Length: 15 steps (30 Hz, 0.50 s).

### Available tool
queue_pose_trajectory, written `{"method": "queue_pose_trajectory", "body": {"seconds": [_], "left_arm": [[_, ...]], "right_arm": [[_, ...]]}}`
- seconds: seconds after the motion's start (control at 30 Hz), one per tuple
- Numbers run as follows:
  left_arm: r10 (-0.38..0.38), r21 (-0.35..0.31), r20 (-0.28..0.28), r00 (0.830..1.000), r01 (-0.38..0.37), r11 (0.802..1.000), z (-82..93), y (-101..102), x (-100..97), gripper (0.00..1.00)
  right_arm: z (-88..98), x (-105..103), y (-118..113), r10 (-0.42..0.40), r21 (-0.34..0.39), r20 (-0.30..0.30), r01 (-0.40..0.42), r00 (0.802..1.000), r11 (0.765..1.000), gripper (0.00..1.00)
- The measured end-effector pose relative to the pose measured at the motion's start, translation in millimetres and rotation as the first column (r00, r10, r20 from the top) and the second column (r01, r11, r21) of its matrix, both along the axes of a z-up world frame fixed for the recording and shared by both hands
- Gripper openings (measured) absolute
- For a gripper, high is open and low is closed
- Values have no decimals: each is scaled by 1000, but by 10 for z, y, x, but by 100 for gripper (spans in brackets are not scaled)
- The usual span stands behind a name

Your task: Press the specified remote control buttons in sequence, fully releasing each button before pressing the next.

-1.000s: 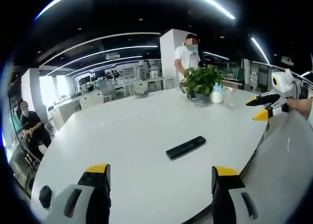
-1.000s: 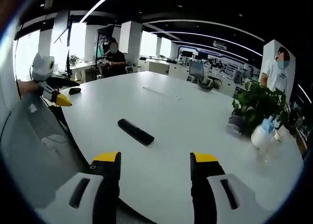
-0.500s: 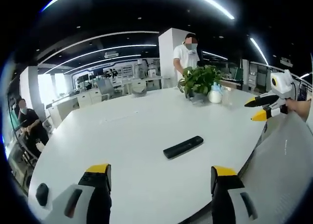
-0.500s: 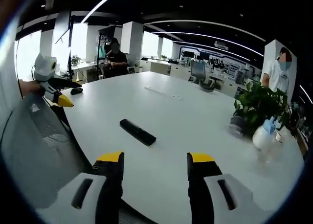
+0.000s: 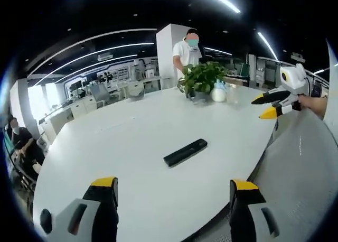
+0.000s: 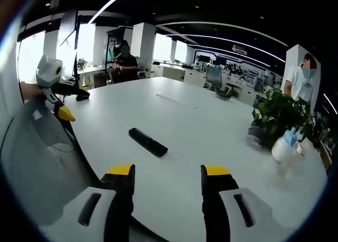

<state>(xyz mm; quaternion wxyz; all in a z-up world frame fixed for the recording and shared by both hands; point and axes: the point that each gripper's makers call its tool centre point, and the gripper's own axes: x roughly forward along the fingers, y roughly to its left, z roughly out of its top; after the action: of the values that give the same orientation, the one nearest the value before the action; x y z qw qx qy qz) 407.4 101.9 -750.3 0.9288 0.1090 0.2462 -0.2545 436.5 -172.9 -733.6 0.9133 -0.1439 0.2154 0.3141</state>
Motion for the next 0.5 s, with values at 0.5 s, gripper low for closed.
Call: {"method": "queue_pose_trajectory", "body": {"seconds": [0.5], "left_arm": [[-99, 37, -25, 995, 100, 994, 11, -184, 185, 92]], "right_arm": [[-17, 12, -23, -10, 0, -10, 10, 1000, 1000, 51]]}}
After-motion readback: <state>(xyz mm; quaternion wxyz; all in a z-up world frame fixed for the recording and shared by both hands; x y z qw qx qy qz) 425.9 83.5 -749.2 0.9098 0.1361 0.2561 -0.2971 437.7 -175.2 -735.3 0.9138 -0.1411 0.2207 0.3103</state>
